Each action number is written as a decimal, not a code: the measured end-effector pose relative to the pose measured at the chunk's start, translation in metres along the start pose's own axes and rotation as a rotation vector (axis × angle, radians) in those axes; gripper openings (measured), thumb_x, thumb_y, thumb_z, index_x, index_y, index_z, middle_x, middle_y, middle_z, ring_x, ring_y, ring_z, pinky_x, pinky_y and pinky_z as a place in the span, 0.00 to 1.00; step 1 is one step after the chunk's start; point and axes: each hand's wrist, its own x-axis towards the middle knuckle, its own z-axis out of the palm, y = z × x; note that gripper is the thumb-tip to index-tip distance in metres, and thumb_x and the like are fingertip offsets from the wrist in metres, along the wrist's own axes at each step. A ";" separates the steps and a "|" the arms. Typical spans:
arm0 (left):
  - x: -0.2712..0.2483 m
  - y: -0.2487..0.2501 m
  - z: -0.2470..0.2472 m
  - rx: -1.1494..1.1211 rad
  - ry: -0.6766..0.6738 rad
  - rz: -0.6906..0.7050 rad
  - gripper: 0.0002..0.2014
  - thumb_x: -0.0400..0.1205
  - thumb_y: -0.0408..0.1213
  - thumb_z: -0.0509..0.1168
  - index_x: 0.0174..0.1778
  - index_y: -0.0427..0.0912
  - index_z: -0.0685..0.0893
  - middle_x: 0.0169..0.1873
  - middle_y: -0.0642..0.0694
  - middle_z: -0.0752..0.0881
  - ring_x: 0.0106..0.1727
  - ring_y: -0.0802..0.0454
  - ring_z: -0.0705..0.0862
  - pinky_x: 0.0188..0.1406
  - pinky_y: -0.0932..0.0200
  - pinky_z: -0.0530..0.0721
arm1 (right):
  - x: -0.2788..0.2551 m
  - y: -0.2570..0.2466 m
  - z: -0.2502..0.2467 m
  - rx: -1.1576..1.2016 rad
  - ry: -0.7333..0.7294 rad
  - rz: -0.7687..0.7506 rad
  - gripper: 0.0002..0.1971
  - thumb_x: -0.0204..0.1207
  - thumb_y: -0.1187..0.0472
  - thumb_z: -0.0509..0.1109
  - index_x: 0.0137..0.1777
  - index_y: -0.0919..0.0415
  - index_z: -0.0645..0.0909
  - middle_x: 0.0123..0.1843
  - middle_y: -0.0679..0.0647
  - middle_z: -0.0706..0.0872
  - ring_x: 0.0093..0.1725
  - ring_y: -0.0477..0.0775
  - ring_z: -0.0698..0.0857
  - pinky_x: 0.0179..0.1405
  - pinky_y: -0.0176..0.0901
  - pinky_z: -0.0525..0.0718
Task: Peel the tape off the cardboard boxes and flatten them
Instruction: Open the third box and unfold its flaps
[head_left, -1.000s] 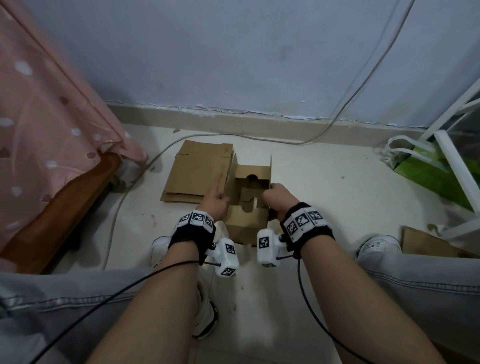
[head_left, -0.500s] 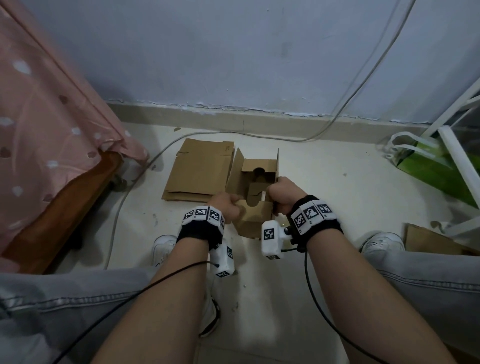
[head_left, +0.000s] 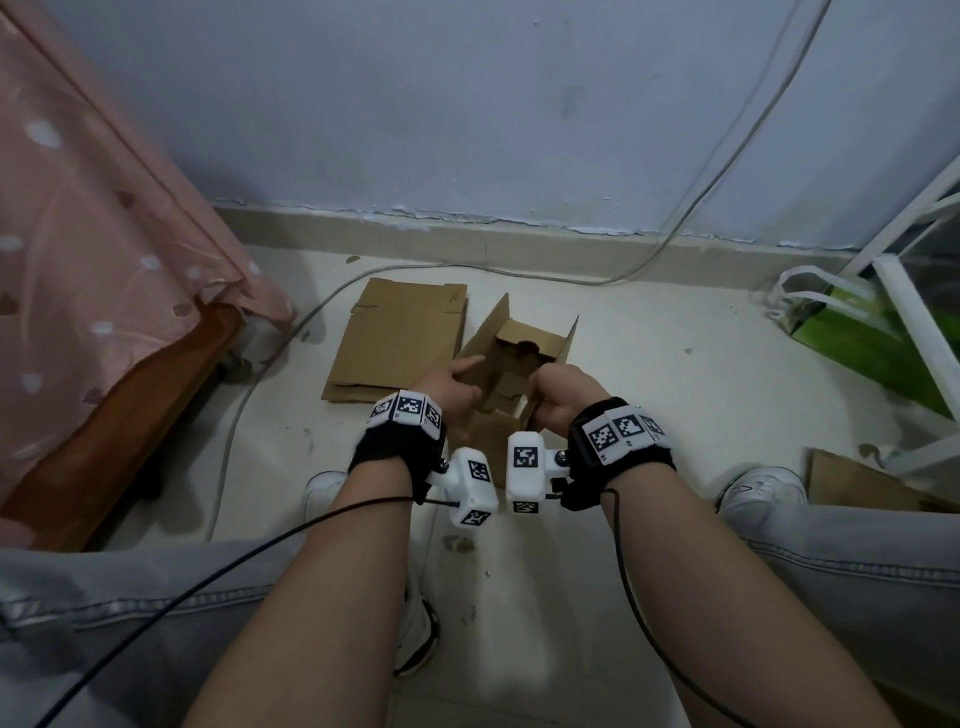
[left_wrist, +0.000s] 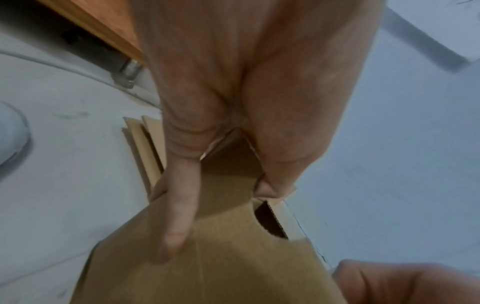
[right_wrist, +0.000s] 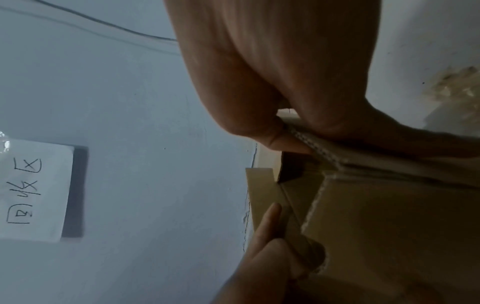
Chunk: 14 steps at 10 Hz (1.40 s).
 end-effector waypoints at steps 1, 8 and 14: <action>0.000 0.005 -0.008 0.066 0.041 0.020 0.32 0.78 0.27 0.67 0.72 0.67 0.77 0.69 0.46 0.80 0.49 0.45 0.88 0.47 0.50 0.91 | -0.037 -0.011 0.006 0.084 0.053 0.125 0.07 0.75 0.74 0.62 0.51 0.67 0.76 0.52 0.62 0.80 0.46 0.65 0.84 0.51 0.69 0.88; 0.003 -0.010 -0.015 0.329 -0.164 0.069 0.42 0.77 0.14 0.54 0.63 0.72 0.83 0.68 0.52 0.76 0.57 0.38 0.86 0.48 0.39 0.90 | -0.022 -0.011 -0.027 -1.224 0.315 -0.072 0.07 0.77 0.60 0.70 0.49 0.59 0.74 0.43 0.54 0.80 0.47 0.59 0.81 0.44 0.47 0.79; 0.017 -0.036 -0.019 0.043 -0.091 0.142 0.74 0.44 0.54 0.89 0.80 0.73 0.46 0.81 0.51 0.65 0.74 0.42 0.76 0.70 0.36 0.78 | -0.029 -0.057 -0.071 -0.788 0.360 -0.062 0.13 0.74 0.67 0.56 0.50 0.71 0.80 0.46 0.70 0.88 0.46 0.69 0.90 0.53 0.66 0.89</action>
